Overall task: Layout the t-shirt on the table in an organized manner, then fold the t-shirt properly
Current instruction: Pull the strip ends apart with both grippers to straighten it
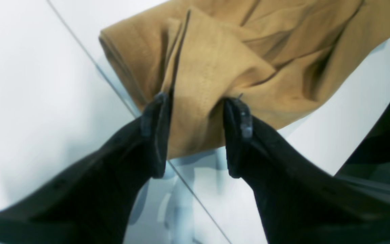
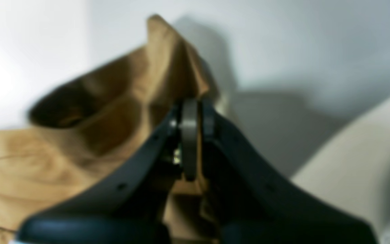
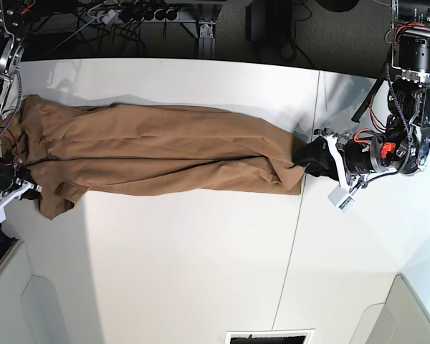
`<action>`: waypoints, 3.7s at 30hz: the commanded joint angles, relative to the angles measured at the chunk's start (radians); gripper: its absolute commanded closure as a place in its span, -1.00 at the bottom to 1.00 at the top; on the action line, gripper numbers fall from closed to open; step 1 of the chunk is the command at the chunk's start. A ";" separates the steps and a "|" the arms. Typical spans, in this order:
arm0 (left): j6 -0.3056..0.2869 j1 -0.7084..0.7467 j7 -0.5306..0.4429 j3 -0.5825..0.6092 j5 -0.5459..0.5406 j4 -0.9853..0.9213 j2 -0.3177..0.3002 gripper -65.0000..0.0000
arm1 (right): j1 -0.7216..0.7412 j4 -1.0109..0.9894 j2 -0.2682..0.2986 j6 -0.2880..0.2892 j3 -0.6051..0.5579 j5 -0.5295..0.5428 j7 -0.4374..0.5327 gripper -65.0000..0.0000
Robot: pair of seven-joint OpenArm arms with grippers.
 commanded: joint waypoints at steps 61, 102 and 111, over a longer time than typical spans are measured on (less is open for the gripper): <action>-0.006 -0.016 -0.025 -0.008 -0.007 -0.069 -0.014 0.11 | -0.316 0.378 -0.048 -0.029 0.010 0.034 0.085 1.00; -0.006 -0.045 -0.010 -0.008 -0.092 -0.090 -0.034 0.10 | -0.518 0.842 -0.047 -0.011 0.257 0.235 -0.104 0.14; -0.006 -0.045 -0.016 -0.014 -0.127 -0.063 -0.035 -0.13 | -0.539 0.866 -0.078 -0.010 0.226 0.289 -0.186 1.00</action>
